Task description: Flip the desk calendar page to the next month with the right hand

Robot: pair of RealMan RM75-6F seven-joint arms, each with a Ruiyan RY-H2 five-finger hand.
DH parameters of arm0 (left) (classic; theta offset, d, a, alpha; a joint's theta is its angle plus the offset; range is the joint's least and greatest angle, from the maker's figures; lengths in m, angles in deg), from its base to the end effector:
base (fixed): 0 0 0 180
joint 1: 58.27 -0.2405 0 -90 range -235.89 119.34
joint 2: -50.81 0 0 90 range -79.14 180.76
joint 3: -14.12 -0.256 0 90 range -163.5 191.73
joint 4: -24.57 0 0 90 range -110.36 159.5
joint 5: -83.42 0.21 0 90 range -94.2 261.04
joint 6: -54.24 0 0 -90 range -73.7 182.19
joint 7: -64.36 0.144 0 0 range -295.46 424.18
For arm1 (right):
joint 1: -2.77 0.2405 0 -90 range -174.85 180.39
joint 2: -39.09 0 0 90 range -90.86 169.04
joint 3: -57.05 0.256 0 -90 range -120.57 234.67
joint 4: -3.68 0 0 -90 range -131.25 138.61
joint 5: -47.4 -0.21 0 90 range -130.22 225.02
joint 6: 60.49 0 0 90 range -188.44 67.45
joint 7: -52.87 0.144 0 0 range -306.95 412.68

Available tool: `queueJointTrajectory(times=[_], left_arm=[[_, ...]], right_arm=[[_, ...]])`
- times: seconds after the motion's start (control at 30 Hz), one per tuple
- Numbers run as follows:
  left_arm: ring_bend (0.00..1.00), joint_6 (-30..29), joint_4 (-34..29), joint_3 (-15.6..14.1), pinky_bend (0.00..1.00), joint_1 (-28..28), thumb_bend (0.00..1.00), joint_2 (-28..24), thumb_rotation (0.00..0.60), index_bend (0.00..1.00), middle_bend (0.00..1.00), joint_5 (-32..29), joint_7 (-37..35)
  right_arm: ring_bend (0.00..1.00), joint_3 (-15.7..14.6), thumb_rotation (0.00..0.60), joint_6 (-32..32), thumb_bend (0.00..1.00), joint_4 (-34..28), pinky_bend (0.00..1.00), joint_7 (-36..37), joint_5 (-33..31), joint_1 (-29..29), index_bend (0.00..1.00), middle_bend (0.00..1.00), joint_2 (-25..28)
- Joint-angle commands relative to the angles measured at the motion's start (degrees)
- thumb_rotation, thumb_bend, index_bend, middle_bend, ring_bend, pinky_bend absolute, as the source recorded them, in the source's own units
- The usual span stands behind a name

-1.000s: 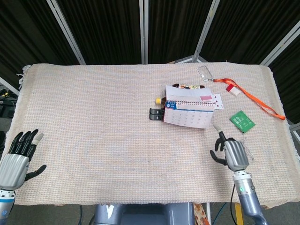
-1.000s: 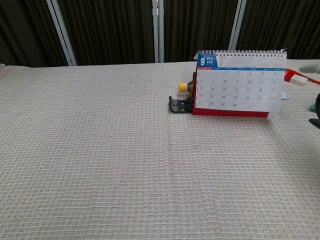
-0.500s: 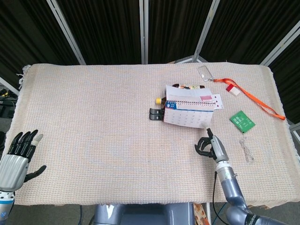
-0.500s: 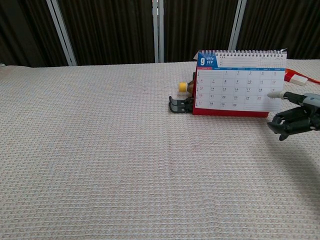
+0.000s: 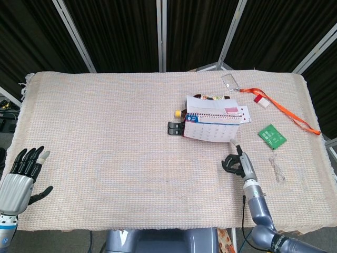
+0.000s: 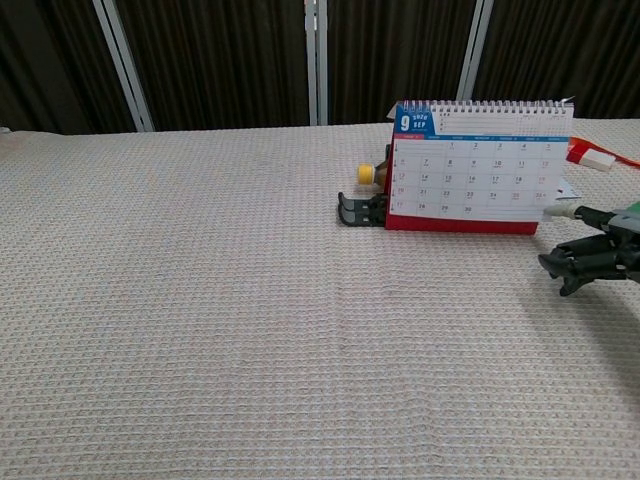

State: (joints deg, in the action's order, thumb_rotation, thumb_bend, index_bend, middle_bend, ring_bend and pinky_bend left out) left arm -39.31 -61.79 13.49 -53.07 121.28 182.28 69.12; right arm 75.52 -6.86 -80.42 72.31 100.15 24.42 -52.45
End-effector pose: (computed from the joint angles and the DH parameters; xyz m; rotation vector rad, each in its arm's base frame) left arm -0.2867 0.1664 0.1310 -1.5402 -0.6846 -1.0347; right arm -0.2591 -0.2947 -0.0116 0.8781 -1.9097 1.1900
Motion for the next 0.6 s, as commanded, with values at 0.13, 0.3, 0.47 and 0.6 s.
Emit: queueJointTrajectory(times=[0.13, 0.3, 0.47, 0.6], left_arm=[[0.00, -0.23, -0.03, -0.05, 0.00, -0.01, 0.06, -0.06, 0.600, 0.00, 0.00, 0.29, -0.24], [0.00, -0.54, -0.12, -0.05, 0.00, -0.09, 0.06, -0.23, 0.600, 0.00, 0.00, 0.45, -0.59], [0.00, -0.60, -0.15, -0.01, 0.00, -0.05, 0.06, -0.39, 0.600, 0.00, 0.00, 0.47, -1.06], [0.00, -0.47, -0.28, -0.02, 0.00, 0.06, 0.06, -0.51, 0.600, 0.00, 0.00, 0.51, -1.46]], right_arm=[[0.64, 1.45, 0.600, -0.44, 0.35, 2.35, 0.47, 0.43, -1.09, 1.12, 0.04, 0.64, -1.56], [0.64, 2.85, 0.600, -1.08, 0.35, 4.17, 0.47, -0.12, -2.59, 2.55, 0.04, 0.64, -2.79], [0.64, 4.15, 0.600, -1.97, 0.35, 5.63, 0.47, -1.54, -4.38, 4.56, 0.04, 0.64, -4.28], [0.64, 4.41, 0.600, -2.05, 0.36, 5.94, 0.47, -2.58, -4.85, 5.60, 0.05, 0.64, -5.34]])
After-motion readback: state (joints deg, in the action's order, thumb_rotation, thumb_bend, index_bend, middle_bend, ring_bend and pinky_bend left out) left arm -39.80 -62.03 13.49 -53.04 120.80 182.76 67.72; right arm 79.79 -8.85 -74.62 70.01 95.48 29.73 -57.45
